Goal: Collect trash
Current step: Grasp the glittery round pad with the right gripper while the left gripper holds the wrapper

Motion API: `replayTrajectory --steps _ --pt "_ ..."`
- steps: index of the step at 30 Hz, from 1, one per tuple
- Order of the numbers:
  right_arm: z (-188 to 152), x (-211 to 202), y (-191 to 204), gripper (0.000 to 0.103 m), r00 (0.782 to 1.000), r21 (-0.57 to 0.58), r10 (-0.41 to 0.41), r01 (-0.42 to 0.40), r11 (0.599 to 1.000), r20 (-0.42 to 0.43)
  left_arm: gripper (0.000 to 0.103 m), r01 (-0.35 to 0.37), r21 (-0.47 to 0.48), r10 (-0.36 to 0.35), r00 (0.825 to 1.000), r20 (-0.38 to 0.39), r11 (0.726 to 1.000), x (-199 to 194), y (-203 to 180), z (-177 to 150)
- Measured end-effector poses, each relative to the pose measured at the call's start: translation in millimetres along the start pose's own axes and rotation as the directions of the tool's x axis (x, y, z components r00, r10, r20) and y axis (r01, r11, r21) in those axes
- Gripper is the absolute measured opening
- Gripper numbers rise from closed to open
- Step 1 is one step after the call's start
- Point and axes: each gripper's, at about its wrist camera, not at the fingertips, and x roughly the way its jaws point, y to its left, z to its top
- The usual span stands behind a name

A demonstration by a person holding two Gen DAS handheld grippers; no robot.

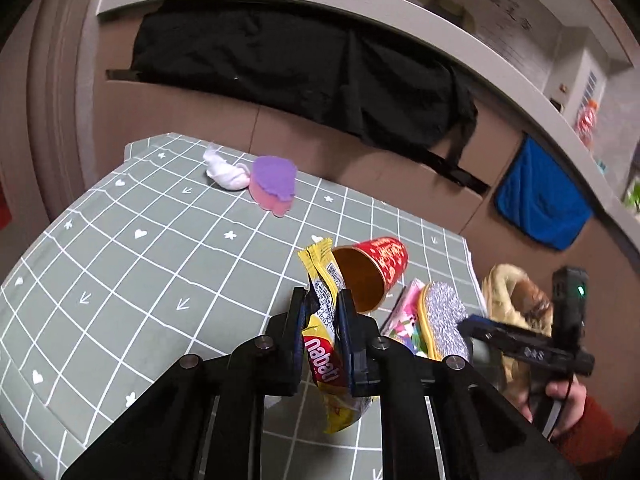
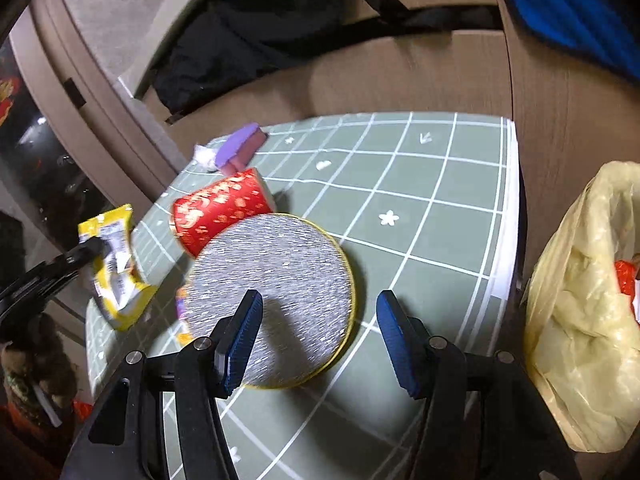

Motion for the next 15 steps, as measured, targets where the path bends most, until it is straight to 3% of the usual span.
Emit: replayTrajectory --steps 8,10,12,15 --pt "8 19 14 0.056 0.998 -0.03 0.044 -0.046 0.999 -0.049 0.016 0.003 -0.011 -0.003 1.0 -0.02 1.0 2 11 -8" --pt "9 23 21 0.033 0.993 -0.032 0.087 -0.09 0.995 -0.08 0.016 0.008 -0.015 -0.008 1.0 -0.024 1.0 2 14 -11" --pt "10 21 34 0.019 0.992 -0.071 0.091 -0.097 0.993 -0.085 0.016 0.016 -0.02 -0.016 1.0 -0.023 1.0 0 15 -13" --pt "15 4 55 0.014 0.996 -0.144 0.078 -0.083 0.986 -0.042 0.016 0.023 -0.02 -0.023 0.999 -0.023 1.0 -2 18 -14"
